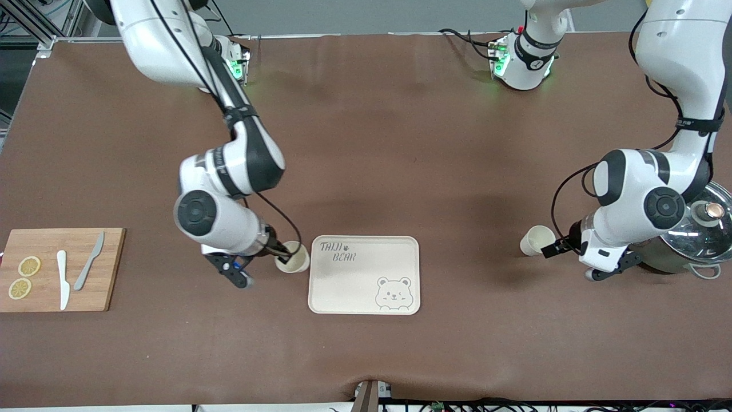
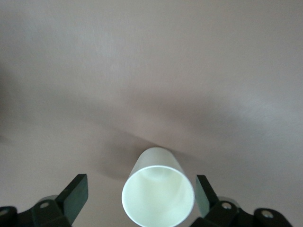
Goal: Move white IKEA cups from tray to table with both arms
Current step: 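Lift the cup with the right gripper and carry it toward the cutting board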
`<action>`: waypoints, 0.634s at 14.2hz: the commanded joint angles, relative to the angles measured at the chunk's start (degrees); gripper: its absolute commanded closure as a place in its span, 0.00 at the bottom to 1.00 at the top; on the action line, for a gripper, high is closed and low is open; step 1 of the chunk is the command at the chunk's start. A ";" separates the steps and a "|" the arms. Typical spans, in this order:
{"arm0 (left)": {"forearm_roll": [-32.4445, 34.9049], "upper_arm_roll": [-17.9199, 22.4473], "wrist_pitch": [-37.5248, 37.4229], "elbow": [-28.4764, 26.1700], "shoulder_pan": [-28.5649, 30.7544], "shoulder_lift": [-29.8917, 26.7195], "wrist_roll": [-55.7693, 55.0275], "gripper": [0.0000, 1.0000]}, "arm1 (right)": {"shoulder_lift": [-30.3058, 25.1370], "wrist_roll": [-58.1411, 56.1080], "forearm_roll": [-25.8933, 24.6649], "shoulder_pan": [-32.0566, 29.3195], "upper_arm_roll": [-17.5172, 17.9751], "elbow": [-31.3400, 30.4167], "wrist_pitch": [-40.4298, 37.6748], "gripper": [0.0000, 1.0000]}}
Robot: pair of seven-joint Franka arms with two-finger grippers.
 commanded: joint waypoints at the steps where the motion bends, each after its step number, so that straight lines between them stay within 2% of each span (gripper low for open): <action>1: -0.59 -0.51 -0.62 1.69 0.69 -2.71 2.45 0.00 | -12.24 -13.80 0.01 -6.17 0.48 -16.82 1.07 1.00; 3: -0.50 -0.33 -1.85 3.28 0.78 -3.85 4.65 0.00 | -16.91 -19.20 -2.43 -9.17 0.22 -23.25 1.25 1.00; 5: -0.50 -0.24 -4.39 5.65 0.86 -4.12 5.79 0.00 | -20.43 -20.26 -9.80 -10.32 -0.04 -28.53 1.68 1.00; 9: -0.42 -0.51 -8.00 8.82 1.83 -5.17 6.94 0.00 | -26.93 -33.41 -10.80 -17.86 -0.05 -38.19 4.14 1.00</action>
